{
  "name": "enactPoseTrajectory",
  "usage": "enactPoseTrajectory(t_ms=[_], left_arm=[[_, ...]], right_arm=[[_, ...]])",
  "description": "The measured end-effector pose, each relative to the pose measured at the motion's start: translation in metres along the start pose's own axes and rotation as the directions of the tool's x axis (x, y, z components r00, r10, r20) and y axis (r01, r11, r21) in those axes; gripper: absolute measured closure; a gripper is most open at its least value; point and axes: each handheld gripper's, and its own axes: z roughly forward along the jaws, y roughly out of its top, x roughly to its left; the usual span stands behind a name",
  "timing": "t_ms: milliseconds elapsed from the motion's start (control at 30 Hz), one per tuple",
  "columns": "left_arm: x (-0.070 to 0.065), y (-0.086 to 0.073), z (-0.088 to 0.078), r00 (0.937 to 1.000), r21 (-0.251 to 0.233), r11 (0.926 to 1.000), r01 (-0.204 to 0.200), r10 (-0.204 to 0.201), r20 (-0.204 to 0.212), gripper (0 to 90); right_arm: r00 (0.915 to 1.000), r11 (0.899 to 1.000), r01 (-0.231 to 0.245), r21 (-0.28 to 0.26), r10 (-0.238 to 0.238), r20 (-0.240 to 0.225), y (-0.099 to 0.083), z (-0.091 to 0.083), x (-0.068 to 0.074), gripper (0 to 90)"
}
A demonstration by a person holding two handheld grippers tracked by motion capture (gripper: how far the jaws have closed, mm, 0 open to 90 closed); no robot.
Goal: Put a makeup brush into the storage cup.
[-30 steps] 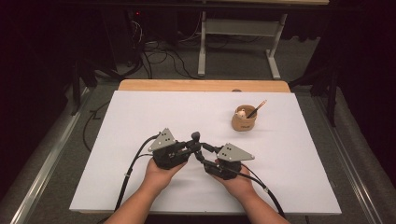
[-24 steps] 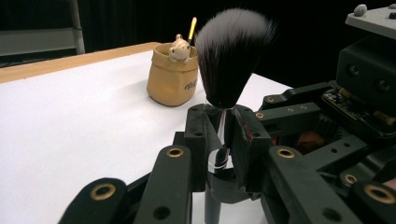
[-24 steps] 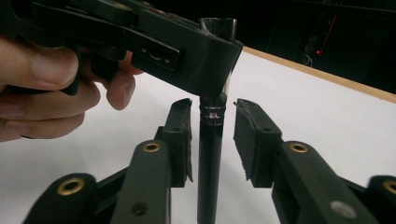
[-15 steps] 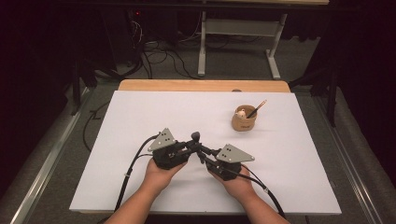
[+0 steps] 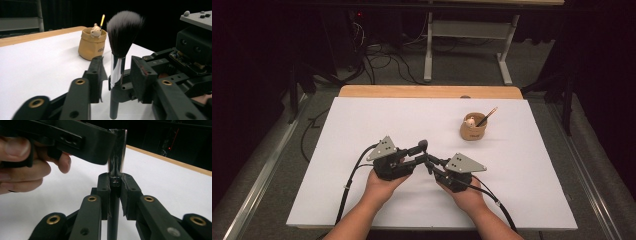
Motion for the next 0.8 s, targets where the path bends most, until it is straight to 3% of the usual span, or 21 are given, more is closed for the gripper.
enactPoseTrajectory(t_ms=[433, 800], left_arm=[[0.007, 0.000, -0.006, 0.9978, 0.029, 0.9992, -0.027, 0.029, -0.060, 46.3], [0.016, -0.001, -0.012, 0.9928, 0.019, 0.9998, -0.006, 0.008, -0.119, 29.0]], right_arm=[[0.9995, 1.000, -0.011, 0.006, 0.011, 0.029, 0.000, -0.007, -0.011, 81.0], [0.9982, 0.999, -0.035, -0.014, 0.036, 0.049, 0.002, -0.015, -0.019, 80.9]])
